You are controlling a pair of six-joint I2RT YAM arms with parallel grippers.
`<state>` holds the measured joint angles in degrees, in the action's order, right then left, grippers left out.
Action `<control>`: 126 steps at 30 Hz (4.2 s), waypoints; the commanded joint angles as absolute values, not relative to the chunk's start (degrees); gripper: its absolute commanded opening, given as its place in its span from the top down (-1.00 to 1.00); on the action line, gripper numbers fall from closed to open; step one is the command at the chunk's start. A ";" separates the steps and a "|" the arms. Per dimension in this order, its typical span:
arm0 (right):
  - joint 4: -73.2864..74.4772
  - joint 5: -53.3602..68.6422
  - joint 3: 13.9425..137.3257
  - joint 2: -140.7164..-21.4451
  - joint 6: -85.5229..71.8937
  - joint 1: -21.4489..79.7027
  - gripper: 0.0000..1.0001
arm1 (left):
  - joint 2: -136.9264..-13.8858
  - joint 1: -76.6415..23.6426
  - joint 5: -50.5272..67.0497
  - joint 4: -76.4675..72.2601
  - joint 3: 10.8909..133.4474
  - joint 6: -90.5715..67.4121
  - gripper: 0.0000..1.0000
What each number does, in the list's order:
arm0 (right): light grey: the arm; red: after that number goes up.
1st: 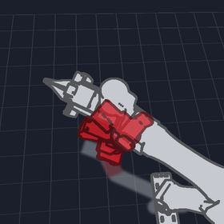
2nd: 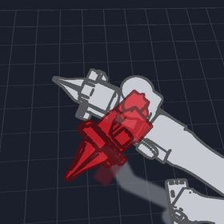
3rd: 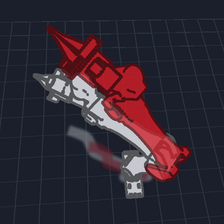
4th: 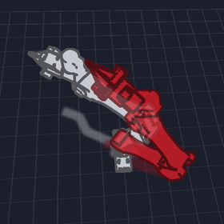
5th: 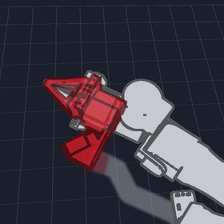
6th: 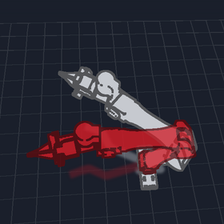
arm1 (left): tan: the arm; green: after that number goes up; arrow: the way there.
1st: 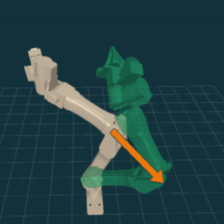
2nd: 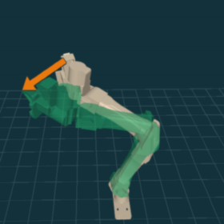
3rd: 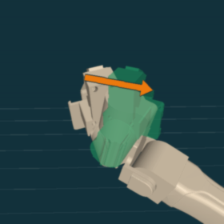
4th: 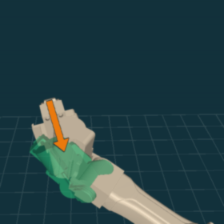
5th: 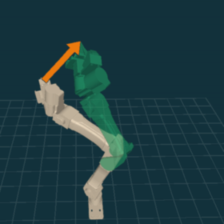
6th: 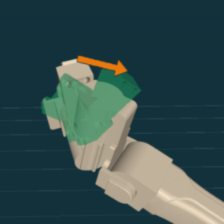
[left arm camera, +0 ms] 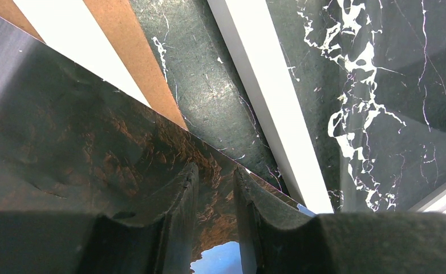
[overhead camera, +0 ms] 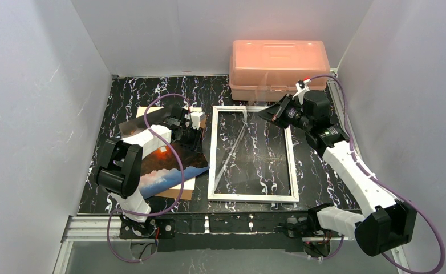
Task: Put the photo into the frame
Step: Adjust the photo frame item on the photo frame.
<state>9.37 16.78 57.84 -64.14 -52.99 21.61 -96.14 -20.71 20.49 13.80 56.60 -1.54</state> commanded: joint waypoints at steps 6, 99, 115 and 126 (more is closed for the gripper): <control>-3.14 30.12 57.50 -65.14 -51.52 21.17 0.97 | -95.66 -20.41 22.05 15.57 56.95 -1.10 0.46; 17.64 5.94 57.69 -76.63 -19.21 14.99 0.97 | -96.94 -20.67 24.91 16.25 58.65 -2.90 0.51; 16.71 10.04 55.85 -76.86 -24.69 14.44 0.97 | -97.38 -22.11 24.87 15.33 57.93 -2.50 0.52; 15.06 16.73 57.66 -75.59 -32.07 13.70 0.97 | -98.27 -24.16 25.87 13.63 57.45 -1.69 0.53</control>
